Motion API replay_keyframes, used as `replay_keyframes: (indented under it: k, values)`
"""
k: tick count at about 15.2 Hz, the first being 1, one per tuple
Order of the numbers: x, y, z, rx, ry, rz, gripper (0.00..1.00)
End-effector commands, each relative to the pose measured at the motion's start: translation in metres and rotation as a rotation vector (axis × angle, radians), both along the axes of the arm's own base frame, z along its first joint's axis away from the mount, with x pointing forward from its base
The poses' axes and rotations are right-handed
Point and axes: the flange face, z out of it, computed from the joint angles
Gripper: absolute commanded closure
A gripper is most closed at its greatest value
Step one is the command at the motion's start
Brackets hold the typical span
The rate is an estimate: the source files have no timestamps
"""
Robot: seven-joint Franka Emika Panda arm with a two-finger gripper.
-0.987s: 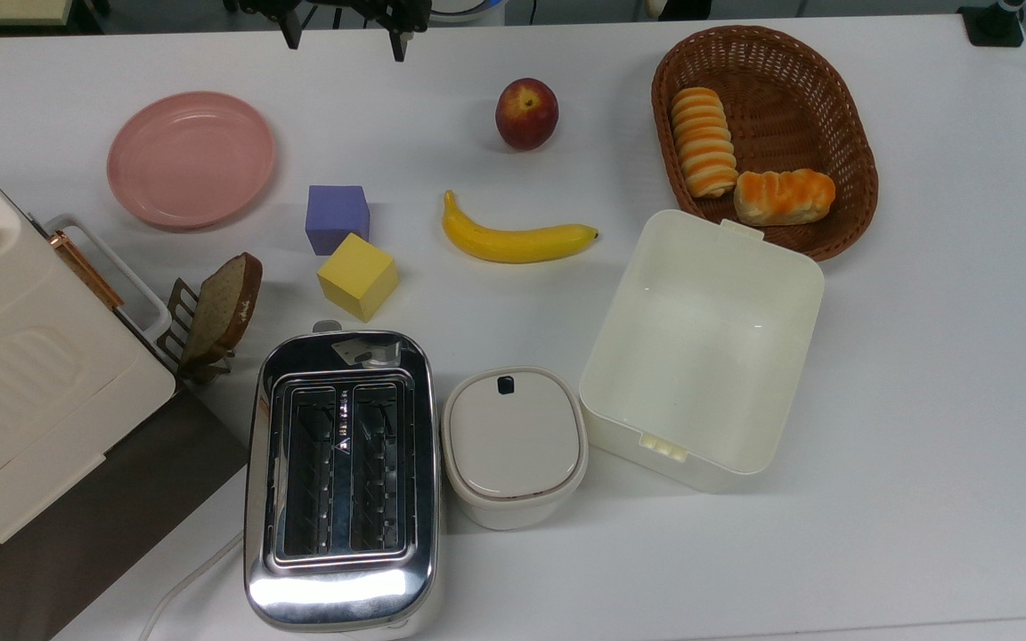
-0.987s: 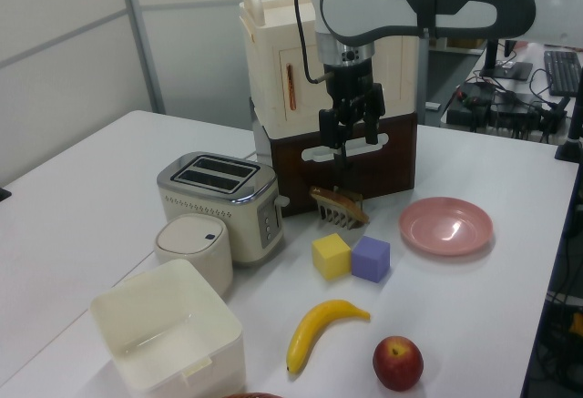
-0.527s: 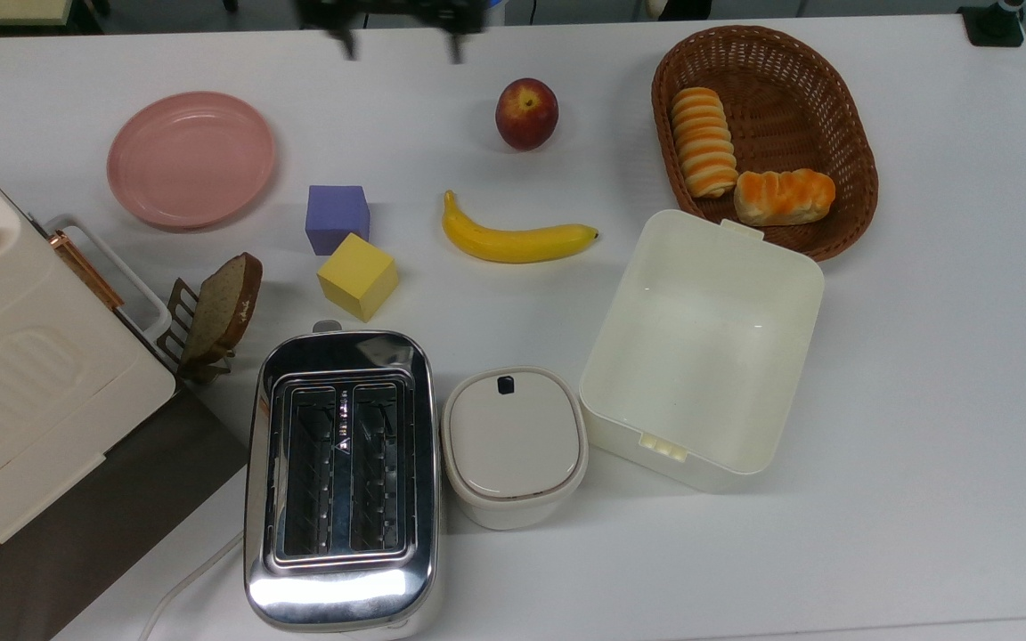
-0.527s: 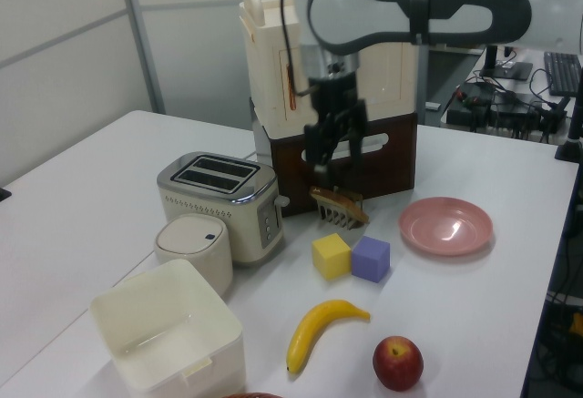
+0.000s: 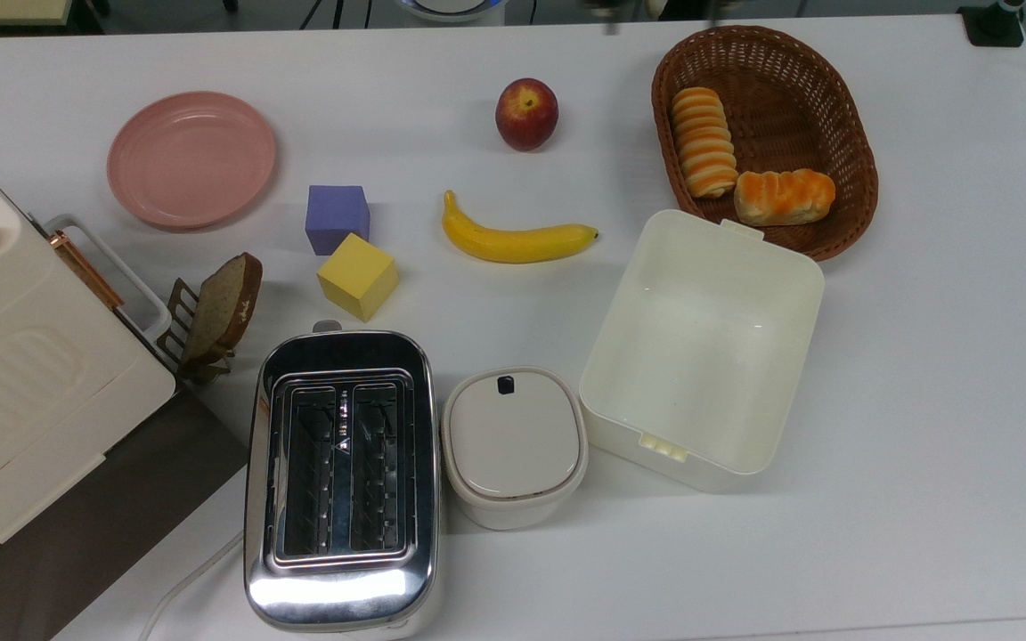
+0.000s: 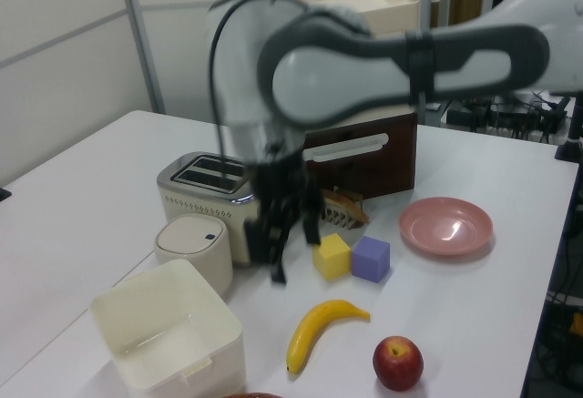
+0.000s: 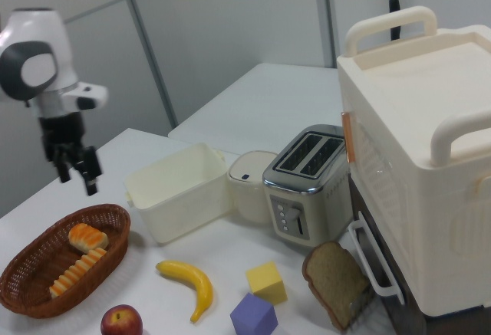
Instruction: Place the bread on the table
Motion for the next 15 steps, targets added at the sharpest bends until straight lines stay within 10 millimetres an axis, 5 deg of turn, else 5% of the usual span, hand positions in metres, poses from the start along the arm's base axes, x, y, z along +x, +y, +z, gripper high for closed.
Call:
replay_keyframes:
  k: [1, 4, 8, 12, 15]
  values:
    - [-0.02, 0.076, -0.054, -0.036, 0.018, -0.005, 0.0]
    - [-0.032, 0.12, -0.116, -0.073, 0.046, 0.0, 0.0]
    - [-0.036, 0.15, -0.189, -0.168, 0.029, -0.008, 0.0]
    - [-0.038, 0.146, -0.242, -0.248, 0.043, 0.027, 0.0]
    - [-0.039, 0.142, -0.255, -0.269, 0.045, 0.036, 0.03]
